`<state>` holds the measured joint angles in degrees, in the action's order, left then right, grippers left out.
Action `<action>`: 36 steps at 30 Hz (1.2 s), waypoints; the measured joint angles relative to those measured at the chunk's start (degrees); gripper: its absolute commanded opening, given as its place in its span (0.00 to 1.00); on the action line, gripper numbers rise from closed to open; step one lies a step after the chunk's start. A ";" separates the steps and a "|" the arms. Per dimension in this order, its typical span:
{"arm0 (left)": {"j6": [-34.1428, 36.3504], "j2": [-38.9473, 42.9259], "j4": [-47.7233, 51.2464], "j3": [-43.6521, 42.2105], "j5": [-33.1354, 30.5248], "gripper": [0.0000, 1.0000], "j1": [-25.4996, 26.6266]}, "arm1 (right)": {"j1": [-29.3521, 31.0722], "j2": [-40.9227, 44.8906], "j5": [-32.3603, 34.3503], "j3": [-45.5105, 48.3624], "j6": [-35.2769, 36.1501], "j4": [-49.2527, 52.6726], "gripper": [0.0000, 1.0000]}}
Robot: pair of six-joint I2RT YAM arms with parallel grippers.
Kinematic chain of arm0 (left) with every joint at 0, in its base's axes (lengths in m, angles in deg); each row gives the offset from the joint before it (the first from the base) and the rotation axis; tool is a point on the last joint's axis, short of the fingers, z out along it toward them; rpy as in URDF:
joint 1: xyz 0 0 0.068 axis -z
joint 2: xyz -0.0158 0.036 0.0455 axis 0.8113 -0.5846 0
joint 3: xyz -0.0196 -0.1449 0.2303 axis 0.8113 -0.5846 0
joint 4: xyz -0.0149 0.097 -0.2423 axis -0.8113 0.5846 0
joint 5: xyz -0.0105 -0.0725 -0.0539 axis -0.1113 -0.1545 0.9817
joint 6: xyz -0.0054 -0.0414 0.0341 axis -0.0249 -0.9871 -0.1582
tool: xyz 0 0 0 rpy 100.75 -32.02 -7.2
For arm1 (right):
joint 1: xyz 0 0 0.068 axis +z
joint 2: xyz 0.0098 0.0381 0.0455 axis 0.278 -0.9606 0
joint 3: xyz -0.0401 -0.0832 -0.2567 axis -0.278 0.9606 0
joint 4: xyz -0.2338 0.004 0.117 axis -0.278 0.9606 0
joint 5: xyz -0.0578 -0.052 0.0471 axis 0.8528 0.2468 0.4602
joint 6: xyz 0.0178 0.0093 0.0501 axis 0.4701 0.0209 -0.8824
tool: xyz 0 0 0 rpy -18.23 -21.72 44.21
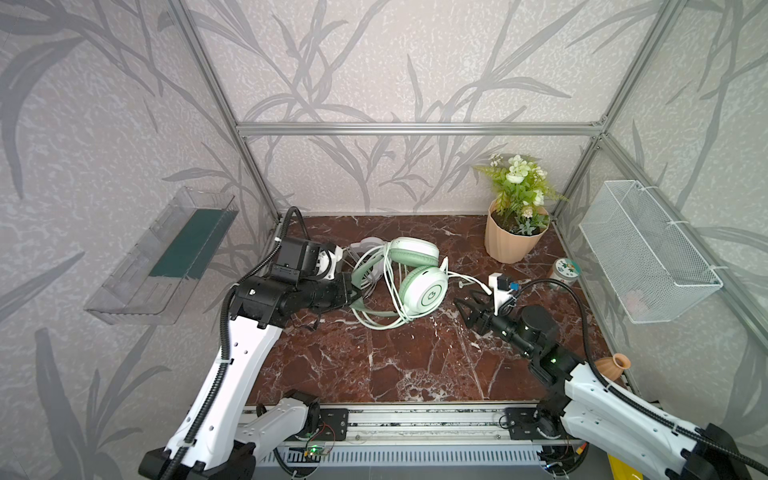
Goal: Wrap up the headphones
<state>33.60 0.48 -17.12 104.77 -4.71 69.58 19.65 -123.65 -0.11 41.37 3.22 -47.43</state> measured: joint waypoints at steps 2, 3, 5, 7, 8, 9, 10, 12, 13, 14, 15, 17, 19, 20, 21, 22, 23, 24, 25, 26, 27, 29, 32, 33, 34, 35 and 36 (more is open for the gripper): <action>-0.09 0.04 0.00 0.00 0.09 0.00 0.00 | 0.00 -1.88 0.79 -1.99 1.20 -1.05 0.65; -0.09 0.07 0.00 0.00 0.13 0.00 0.00 | 0.00 -2.36 1.40 -2.78 1.75 -1.36 0.65; -0.09 0.09 0.00 0.00 0.31 0.00 0.00 | 0.00 -2.62 2.89 -3.74 2.93 -2.08 0.66; -0.09 0.13 -0.02 0.00 0.44 0.00 0.00 | 0.00 -2.38 4.15 -3.80 3.69 -2.43 0.64; -0.09 0.17 -0.02 0.00 0.52 0.00 -0.02 | 0.00 -2.34 4.83 -3.80 4.17 -2.45 0.53; -0.09 0.20 -0.02 0.00 0.55 0.00 -0.04 | 0.00 -2.36 5.07 -3.80 4.59 -2.51 0.43; -0.07 0.17 -0.02 0.00 0.57 0.00 -0.04 | 0.00 -2.40 5.09 -3.80 4.74 -2.51 0.33; -0.07 0.17 -0.02 0.00 0.57 0.00 -0.07 | 0.00 -2.54 4.33 -3.85 5.27 -2.43 0.19; -0.07 0.17 -0.04 0.00 0.55 0.00 -0.07 | 0.00 -2.54 3.67 -3.91 5.42 -2.19 0.15; -0.07 0.17 -0.09 0.00 0.55 0.00 -0.07 | 0.11 -2.43 2.97 -3.98 5.49 -1.75 0.11; -0.04 0.17 -0.11 0.00 0.52 0.00 -0.11 | 0.33 -2.12 2.47 -4.00 5.51 -1.20 0.08; 0.02 0.17 -0.26 -0.02 0.35 0.00 -0.17 | 1.36 -0.48 1.86 -3.98 5.35 0.76 0.03; 0.02 0.17 -0.57 -0.13 0.26 0.00 -0.44 | 3.08 2.14 1.49 -3.96 5.14 2.80 0.00; 0.02 0.17 -0.90 -0.39 0.26 0.00 -0.70 | 4.57 4.04 1.49 -3.93 5.09 4.11 0.00; 0.00 0.17 -1.14 -0.72 0.26 0.00 -1.03 | 6.40 6.14 1.40 -3.93 5.18 5.62 0.00; -0.02 0.17 -1.33 -1.07 0.28 0.00 -1.31 | 8.37 8.13 1.46 -3.91 5.35 7.17 0.00; -0.02 0.07 -1.46 -1.51 0.17 0.00 -1.75 | 10.64 10.34 1.57 -3.89 5.55 8.90 0.00; -0.02 -0.11 -1.60 -1.88 -0.04 0.00 -2.08 | 12.76 12.50 1.75 -3.85 5.79 10.62 0.00; -0.02 -0.33 -1.70 -2.12 -0.24 0.00 -2.34 | 14.40 14.21 1.84 -3.82 6.03 12.07 0.00; -0.02 -0.68 -1.86 -2.32 -0.55 0.00 -2.54 | 16.15 16.09 1.57 -3.74 6.29 13.51 0.00; -0.02 -1.07 -1.97 -2.40 -0.74 0.00 -2.64 | 17.49 17.66 1.07 -3.67 6.47 14.86 0.00; -0.02 -1.84 -2.60 -2.75 -0.94 0.00 -2.73 | 18.62 19.89 -0.20 -3.63 6.71 16.70 0.00; 0.00 -2.86 -3.48 -3.45 -0.96 0.00 -2.75 | 19.26 21.18 -2.36 -4.52 7.58 20.59 0.00; 0.00 -3.08 -3.56 -3.72 -0.96 0.00 -2.75 | 19.30 21.16 -2.84 -5.60 8.09 22.51 0.00; 0.02 -3.15 -3.76 -4.07 -0.94 0.00 -2.75 | 19.34 21.16 -3.08 -6.93 8.63 24.30 0.00; 0.09 -3.15 -3.91 -4.44 -0.85 0.00 -2.78 | 19.37 21.03 -2.99 -8.68 9.42 25.92 0.00; 0.11 -3.10 -4.20 -4.87 -0.59 0.00 -2.78 | 19.39 20.94 -2.54 -10.47 10.32 27.10 0.00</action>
<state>33.71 -2.62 -21.31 99.89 -5.30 66.80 39.04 -102.71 -2.64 30.90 13.54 -20.33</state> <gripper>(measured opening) 0.065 0.057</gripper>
